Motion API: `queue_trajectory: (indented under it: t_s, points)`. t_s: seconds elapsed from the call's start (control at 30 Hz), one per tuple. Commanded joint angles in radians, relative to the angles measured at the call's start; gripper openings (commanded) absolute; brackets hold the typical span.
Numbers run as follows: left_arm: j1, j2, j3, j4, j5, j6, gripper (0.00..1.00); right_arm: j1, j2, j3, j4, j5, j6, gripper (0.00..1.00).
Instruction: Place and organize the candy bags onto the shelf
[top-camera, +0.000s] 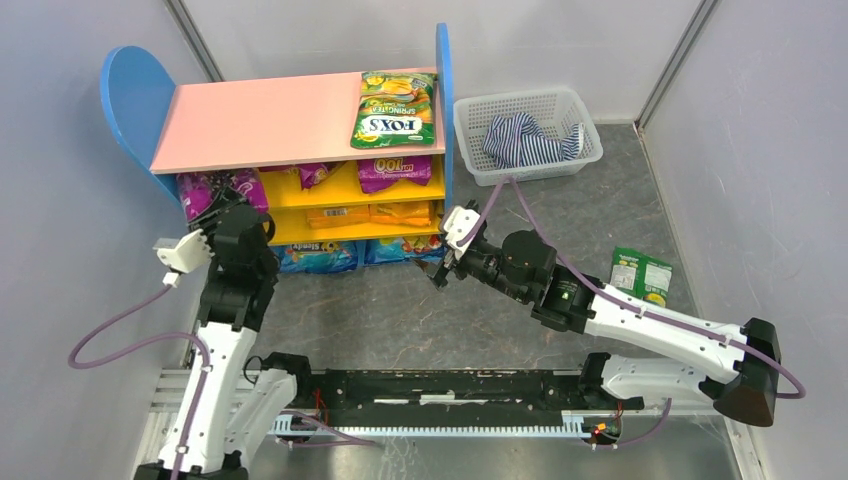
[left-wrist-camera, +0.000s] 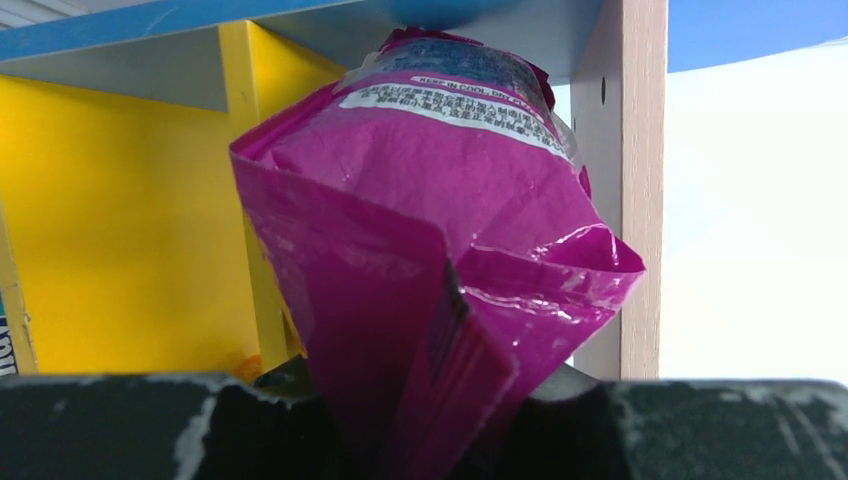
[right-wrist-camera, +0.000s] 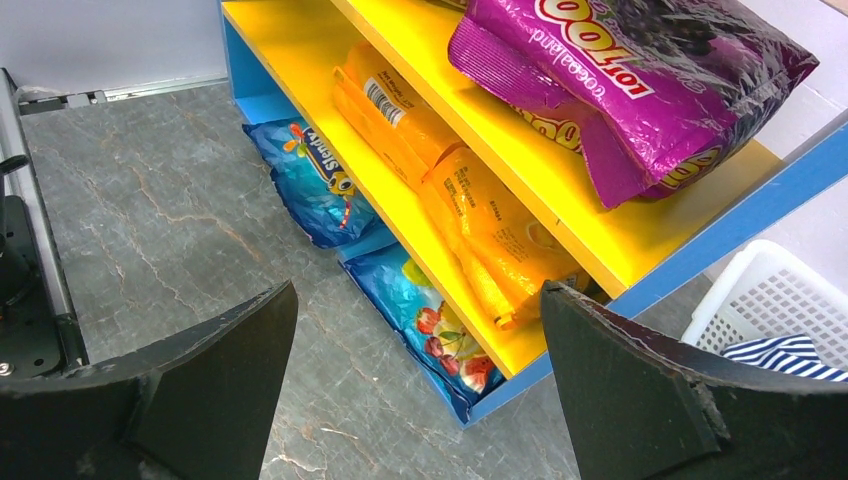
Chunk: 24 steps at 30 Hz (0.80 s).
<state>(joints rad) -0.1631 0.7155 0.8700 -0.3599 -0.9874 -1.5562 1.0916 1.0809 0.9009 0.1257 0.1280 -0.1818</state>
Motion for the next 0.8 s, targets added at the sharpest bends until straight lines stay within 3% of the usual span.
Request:
queue_trajectory:
  t_s: [0.0, 0.17, 0.3, 0.43, 0.57, 0.7, 0.77]
  points:
    - [0.152, -0.008, 0.036, 0.133, 0.258, 0.105, 0.19, -0.002, -0.027, -0.011, 0.04, -0.014, -0.01, 0.98]
    - [0.435, 0.058, 0.028, 0.157, 0.643, 0.069, 0.19, -0.002, -0.035, -0.018, 0.04, -0.018, -0.012, 0.98]
    - [0.614, 0.086, 0.006, 0.213, 0.87, 0.053, 0.19, -0.002, -0.039, -0.024, 0.043, -0.017, -0.012, 0.98]
    - [0.726, 0.158, 0.012, 0.231, 1.097, 0.03, 0.19, -0.002, -0.036, -0.023, 0.051, -0.031, -0.008, 0.98]
    - [0.792, 0.208, 0.011, 0.255, 1.201, 0.016, 0.19, -0.002, -0.042, -0.031, 0.051, -0.025, -0.013, 0.98]
    - [0.81, 0.268, 0.066, 0.189, 1.269, 0.066, 0.34, -0.002, -0.045, -0.045, 0.061, -0.025, -0.01, 0.98]
    - [0.809, 0.279, 0.104, 0.087, 1.272, 0.105, 0.53, -0.003, -0.04, -0.043, 0.062, -0.035, -0.005, 0.98]
